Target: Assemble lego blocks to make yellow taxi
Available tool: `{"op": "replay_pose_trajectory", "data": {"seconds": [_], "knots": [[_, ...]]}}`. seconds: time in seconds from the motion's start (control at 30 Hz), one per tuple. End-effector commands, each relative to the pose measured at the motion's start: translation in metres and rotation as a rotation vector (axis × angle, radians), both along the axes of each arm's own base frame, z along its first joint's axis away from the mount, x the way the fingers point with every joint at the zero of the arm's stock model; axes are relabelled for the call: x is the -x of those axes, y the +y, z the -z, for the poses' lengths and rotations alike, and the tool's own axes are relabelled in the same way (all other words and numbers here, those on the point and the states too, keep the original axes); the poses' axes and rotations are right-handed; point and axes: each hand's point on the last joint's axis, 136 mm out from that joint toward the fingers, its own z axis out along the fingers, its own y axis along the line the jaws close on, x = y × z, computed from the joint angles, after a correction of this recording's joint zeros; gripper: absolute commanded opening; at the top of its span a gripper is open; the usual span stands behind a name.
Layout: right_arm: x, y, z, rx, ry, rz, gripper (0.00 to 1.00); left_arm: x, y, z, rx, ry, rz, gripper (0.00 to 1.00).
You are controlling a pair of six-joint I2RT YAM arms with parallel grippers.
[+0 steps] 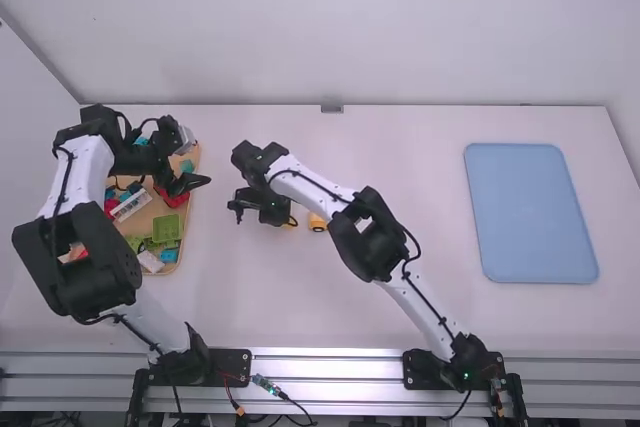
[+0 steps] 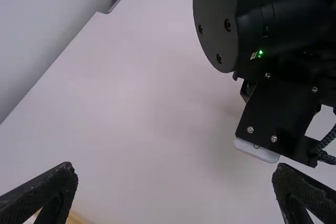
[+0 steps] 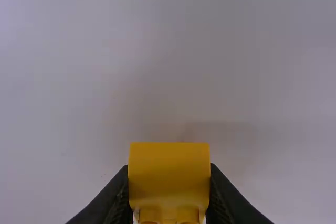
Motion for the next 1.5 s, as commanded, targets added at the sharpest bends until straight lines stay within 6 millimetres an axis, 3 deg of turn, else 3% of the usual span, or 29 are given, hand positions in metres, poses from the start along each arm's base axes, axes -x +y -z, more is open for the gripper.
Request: {"op": "replay_pose_trajectory", "data": {"seconds": [0.0,0.1,0.2,0.43,0.67,0.7,0.83,0.93,0.97,1.07,1.2,1.33,1.47], "knots": [[0.001,-0.005,0.010,0.024,0.019,0.011,0.36,0.003,-0.001,-0.005,0.017,-0.011,-0.002,0.99],[-0.003,-0.007,0.007,0.035,-0.002,0.012,0.61,0.003,-0.001,-0.005,0.018,-0.011,-0.002,0.99],[-0.004,-0.004,-0.002,0.028,-0.005,0.005,0.99,0.003,-0.001,-0.005,0.018,-0.011,-0.002,0.99],[-0.009,0.003,-0.031,-0.014,-0.012,0.006,0.99,0.003,-0.001,-0.005,0.021,-0.007,-0.006,0.99],[-0.011,0.003,-0.089,-0.145,0.047,-0.057,0.99,0.000,0.001,-0.006,0.013,-0.023,-0.006,0.99],[-0.018,-0.001,-0.105,-0.175,0.041,-0.040,0.99,-0.001,0.001,-0.006,0.011,-0.028,-0.006,0.99],[-0.036,-0.017,-0.134,-0.209,0.004,0.006,0.99,0.000,0.000,-0.006,0.013,-0.025,-0.006,0.99],[-0.062,-0.039,-0.167,-0.257,-0.067,0.080,0.99,0.001,-0.003,-0.010,0.045,-0.029,0.000,0.99],[-0.064,-0.040,-0.168,-0.259,-0.071,0.087,0.99,0.001,-0.003,-0.010,0.046,-0.029,0.000,0.99],[-0.099,-0.072,-0.202,-0.293,-0.180,0.260,0.99,0.000,-0.007,-0.010,0.048,-0.030,0.008,0.99],[-0.109,-0.107,-0.226,-0.328,-0.199,0.358,0.99,0.002,-0.017,-0.013,0.077,-0.022,0.028,0.99],[-0.109,-0.118,-0.231,-0.390,-0.145,0.322,0.99,0.003,-0.028,-0.017,0.107,-0.026,0.055,0.99],[-0.121,-0.133,-0.229,-0.411,-0.138,0.329,0.99,0.003,-0.041,-0.017,0.105,-0.024,0.089,0.99]]}}
